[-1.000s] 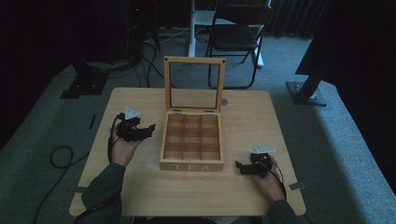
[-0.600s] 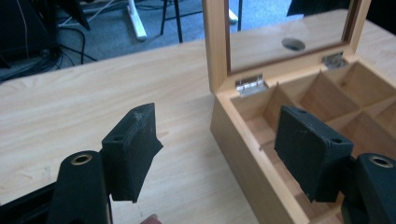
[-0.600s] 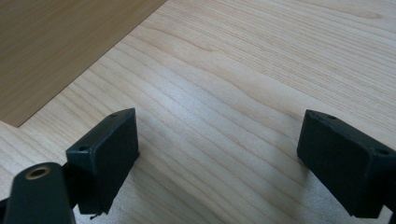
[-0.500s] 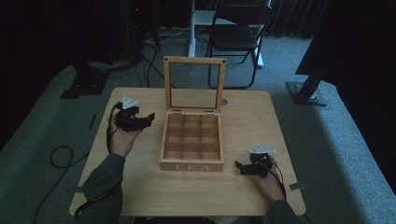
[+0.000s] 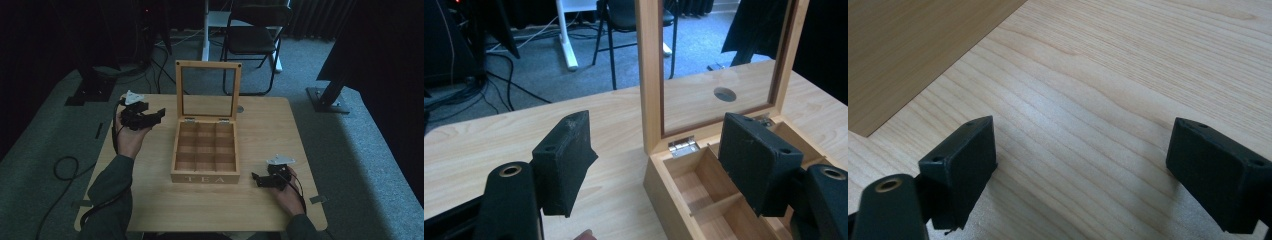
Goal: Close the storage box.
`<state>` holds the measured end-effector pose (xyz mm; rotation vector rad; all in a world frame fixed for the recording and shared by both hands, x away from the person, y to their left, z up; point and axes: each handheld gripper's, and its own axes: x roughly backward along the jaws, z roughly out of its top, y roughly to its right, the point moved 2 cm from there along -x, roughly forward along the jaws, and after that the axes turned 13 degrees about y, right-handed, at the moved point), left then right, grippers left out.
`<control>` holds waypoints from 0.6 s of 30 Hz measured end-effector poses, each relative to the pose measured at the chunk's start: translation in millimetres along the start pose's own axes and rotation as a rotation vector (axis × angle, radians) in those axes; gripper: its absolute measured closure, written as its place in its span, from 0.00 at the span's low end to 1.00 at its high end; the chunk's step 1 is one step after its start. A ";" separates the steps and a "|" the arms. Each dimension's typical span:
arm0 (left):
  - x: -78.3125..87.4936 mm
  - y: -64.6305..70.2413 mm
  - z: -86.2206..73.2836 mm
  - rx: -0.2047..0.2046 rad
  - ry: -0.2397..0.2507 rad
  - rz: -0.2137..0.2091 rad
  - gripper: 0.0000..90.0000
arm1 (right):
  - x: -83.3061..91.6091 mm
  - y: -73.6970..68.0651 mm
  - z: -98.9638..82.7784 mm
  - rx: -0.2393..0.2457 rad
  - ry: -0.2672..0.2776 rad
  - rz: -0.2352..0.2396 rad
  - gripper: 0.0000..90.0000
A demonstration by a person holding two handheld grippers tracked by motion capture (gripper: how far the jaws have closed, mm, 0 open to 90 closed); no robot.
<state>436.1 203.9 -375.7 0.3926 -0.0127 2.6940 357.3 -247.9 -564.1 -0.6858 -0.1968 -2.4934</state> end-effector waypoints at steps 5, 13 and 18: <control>-10.4 1.6 9.3 -0.018 0.000 -0.011 0.33 | 0.0 0.0 0.0 0.000 0.000 0.000 0.14; -23.0 -0.1 18.5 -0.010 0.002 -0.003 0.32 | 0.0 0.0 0.0 0.000 0.000 0.000 0.14; -29.5 -3.7 21.8 0.004 0.011 0.007 0.32 | 0.0 -0.1 0.0 0.000 0.000 0.001 0.14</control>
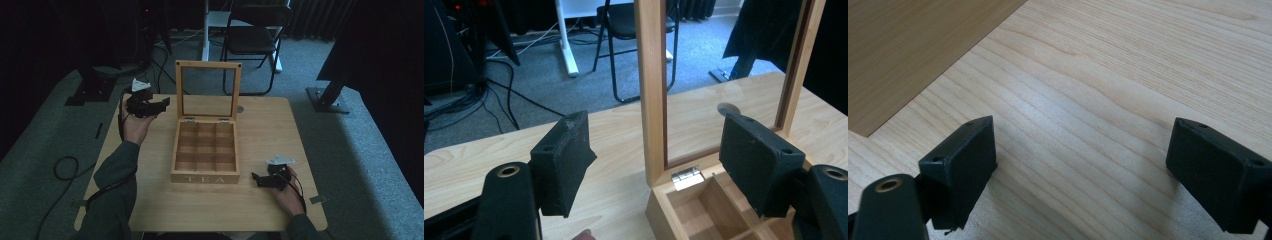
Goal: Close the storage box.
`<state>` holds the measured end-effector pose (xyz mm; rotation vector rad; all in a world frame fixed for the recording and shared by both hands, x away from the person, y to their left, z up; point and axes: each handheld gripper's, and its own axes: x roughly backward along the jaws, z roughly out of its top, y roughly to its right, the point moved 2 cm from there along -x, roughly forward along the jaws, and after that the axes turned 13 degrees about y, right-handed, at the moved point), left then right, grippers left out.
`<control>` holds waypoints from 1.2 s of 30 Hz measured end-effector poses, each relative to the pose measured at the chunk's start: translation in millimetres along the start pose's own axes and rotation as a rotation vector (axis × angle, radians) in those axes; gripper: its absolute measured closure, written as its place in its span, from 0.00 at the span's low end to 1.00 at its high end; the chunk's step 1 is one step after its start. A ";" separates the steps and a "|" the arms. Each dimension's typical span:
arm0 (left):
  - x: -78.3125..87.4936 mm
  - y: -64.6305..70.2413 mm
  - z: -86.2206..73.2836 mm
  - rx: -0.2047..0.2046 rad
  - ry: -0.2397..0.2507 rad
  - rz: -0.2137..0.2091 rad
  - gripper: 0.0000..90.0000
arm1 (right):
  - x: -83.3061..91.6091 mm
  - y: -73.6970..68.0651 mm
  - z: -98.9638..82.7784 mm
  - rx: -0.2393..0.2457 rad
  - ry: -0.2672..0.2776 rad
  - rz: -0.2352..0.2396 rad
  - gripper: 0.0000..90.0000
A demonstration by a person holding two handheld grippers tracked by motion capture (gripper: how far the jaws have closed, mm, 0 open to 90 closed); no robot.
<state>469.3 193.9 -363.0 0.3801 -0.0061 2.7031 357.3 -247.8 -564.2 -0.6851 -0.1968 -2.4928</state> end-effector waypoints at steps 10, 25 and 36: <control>-17.5 -4.2 7.6 0.035 -0.014 -0.007 0.32 | 0.1 -1.3 0.0 0.000 -0.002 0.004 0.14; -53.2 -8.3 9.2 0.041 -0.022 -0.007 0.32 | 0.4 -1.8 -0.1 -0.003 -0.002 -0.001 0.14; -82.1 -4.4 11.0 0.016 -0.050 -0.026 0.32 | 0.5 -2.0 -0.2 -0.004 -0.002 -0.004 0.14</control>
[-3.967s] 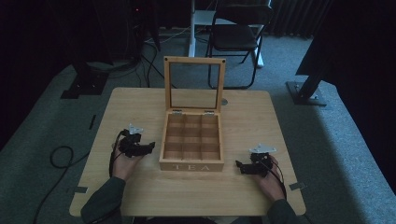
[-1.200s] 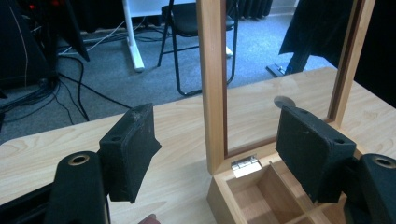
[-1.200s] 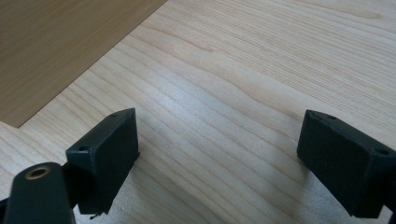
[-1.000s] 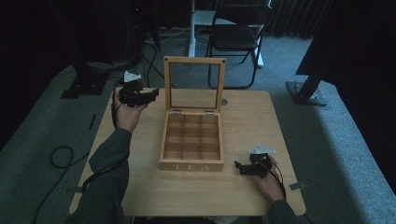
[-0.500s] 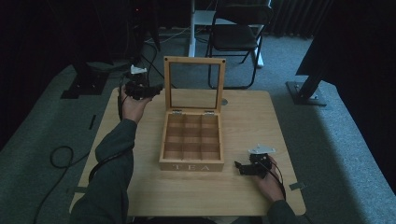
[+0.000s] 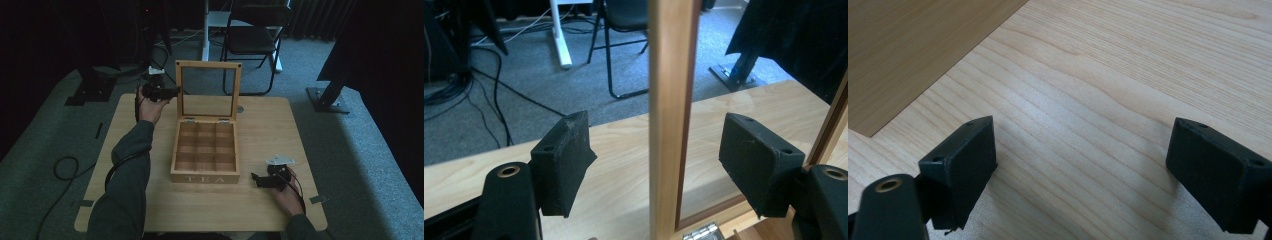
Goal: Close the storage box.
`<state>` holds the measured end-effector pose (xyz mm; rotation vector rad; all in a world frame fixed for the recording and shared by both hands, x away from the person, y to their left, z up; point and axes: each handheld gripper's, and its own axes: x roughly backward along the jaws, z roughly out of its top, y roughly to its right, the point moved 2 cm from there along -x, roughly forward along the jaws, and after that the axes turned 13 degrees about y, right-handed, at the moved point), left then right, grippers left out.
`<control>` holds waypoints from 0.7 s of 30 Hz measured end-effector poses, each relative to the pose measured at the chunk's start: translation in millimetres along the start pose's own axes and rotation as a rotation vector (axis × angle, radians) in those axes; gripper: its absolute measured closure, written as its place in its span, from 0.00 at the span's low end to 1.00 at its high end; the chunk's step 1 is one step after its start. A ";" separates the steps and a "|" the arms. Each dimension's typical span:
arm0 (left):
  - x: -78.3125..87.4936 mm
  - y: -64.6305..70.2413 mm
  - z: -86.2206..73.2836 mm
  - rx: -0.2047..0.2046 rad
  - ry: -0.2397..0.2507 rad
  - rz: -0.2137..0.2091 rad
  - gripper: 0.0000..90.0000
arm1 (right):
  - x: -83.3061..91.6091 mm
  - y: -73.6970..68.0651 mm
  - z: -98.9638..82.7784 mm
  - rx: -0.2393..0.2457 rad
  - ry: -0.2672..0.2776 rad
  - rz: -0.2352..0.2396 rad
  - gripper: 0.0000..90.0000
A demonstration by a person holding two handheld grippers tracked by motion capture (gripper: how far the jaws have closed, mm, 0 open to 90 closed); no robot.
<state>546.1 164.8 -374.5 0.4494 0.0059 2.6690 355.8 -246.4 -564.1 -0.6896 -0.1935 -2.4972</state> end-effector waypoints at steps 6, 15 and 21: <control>-13.7 5.2 2.9 -0.031 -0.002 0.005 0.32 | -0.4 0.1 0.2 0.000 0.000 0.003 0.14; -33.5 2.5 6.4 -0.001 -0.014 -0.009 0.34 | -0.2 0.0 0.1 0.000 0.000 0.002 0.14; -41.9 2.4 13.0 0.004 -0.017 -0.019 0.37 | -0.4 0.1 0.2 0.000 0.000 0.004 0.14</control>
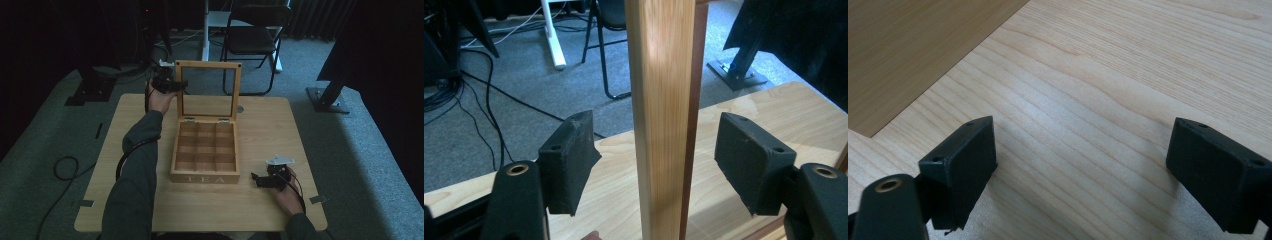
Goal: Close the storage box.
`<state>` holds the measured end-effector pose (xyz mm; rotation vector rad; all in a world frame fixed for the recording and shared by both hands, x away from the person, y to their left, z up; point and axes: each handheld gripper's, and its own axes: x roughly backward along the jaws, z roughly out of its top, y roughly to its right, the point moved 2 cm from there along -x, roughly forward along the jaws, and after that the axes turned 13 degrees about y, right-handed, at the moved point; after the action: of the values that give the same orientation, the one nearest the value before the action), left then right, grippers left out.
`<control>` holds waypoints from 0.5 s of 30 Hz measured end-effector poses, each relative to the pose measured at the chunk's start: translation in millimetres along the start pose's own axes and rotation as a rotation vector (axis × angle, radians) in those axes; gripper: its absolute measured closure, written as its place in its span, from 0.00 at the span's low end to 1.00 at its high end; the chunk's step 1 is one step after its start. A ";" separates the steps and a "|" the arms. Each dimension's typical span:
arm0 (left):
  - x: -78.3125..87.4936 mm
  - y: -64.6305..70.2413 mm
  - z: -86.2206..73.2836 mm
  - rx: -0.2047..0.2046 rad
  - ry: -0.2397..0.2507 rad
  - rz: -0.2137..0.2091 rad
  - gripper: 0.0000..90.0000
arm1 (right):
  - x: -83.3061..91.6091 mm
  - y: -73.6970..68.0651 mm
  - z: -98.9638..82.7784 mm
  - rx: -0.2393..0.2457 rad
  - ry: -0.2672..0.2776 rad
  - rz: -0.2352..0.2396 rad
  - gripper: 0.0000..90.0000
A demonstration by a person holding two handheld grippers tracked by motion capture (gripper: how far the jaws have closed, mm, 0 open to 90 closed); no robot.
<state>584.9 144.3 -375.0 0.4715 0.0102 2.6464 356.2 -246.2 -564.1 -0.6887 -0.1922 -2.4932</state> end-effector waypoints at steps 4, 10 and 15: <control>-1.6 1.7 7.7 0.052 0.035 -0.031 0.39 | -0.3 0.1 0.1 0.004 0.001 0.001 0.14; -7.1 10.6 15.7 0.023 0.026 -0.039 0.39 | -0.2 -0.4 0.1 0.003 0.002 0.003 0.14; -8.9 7.5 19.1 0.056 0.050 -0.056 0.38 | -0.1 -0.9 0.0 0.005 0.002 0.008 0.14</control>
<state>595.5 132.4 -359.3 0.4170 0.1120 2.6082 355.8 -245.4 -564.1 -0.6839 -0.1947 -2.4852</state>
